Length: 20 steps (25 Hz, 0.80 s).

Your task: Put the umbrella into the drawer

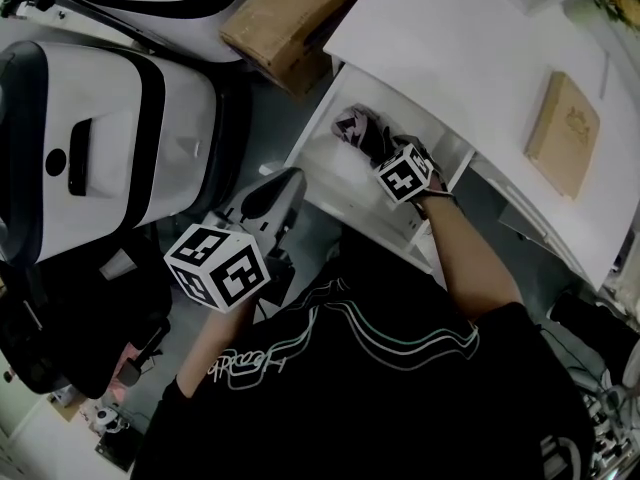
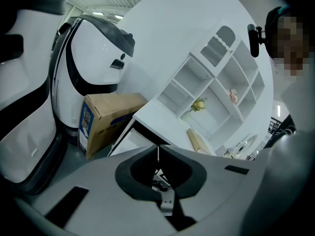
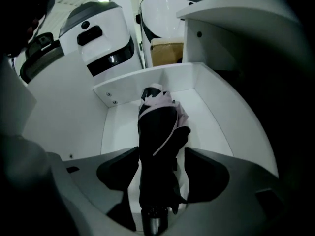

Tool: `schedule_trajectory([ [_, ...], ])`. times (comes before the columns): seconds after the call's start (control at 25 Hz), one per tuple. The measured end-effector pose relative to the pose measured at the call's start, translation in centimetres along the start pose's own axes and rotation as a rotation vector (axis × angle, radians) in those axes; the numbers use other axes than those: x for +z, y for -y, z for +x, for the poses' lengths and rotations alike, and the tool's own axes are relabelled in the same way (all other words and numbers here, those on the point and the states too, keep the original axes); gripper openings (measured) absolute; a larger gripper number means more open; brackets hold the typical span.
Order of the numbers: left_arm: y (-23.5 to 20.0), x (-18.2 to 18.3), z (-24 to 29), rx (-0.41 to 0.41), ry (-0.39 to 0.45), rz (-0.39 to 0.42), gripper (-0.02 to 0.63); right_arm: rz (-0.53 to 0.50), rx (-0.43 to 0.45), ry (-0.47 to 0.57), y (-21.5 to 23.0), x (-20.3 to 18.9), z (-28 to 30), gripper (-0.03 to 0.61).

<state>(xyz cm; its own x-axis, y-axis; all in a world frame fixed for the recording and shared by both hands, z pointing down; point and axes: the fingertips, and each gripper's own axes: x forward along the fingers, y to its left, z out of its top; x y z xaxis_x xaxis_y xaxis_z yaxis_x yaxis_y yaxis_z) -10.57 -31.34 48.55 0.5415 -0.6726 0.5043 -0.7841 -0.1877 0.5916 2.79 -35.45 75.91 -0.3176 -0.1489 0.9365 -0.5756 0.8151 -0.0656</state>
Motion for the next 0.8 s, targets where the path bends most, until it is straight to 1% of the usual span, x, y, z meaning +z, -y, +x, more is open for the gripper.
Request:
schedule_trajectory([
  [0.12, 0.4, -0.3, -0.4, -0.016, 0.001, 0.005, 0.028, 0.047, 0.017, 0.048, -0.6, 0.7, -2.2, 0.262],
  [0.28, 1.7, -0.8, -1.3, -0.045, 0.009, 0.011, 0.026, 0.147, 0.082, 0.132, -2.0, 0.8, -6.0, 0.261],
  [0.44, 3.3, -1.3, -1.8, -0.097, 0.020, 0.035, 0.028, 0.272, 0.090, 0.286, -2.0, 2.0, -12.3, 0.261],
  [0.56, 5.1, -2.2, -3.1, -0.125, 0.018, 0.052, 0.028, 0.401, 0.132, 0.424, -3.7, 2.7, -18.1, 0.258],
  [0.64, 6.5, -2.3, -3.9, -0.149, 0.023, 0.075, 0.027, 0.440, 0.147, 0.527, -4.6, 3.4, -22.2, 0.254],
  [0.68, 7.2, -2.4, -4.4, -0.161, 0.025, 0.086, 0.027, 0.450, 0.148, 0.569, -5.1, 3.6, -24.0, 0.232],
  [0.72, 8.0, -2.5, -4.8, -0.172, 0.026, 0.097, 0.028, 0.455, 0.146, 0.604, -5.6, 3.7, -25.6, 0.174],
  [0.8, 9.5, -2.8, -6.0, -0.198, 0.027, 0.120, 0.028, 0.452, 0.150, 0.662, -7.0, 3.8, -28.4, 0.150],
])
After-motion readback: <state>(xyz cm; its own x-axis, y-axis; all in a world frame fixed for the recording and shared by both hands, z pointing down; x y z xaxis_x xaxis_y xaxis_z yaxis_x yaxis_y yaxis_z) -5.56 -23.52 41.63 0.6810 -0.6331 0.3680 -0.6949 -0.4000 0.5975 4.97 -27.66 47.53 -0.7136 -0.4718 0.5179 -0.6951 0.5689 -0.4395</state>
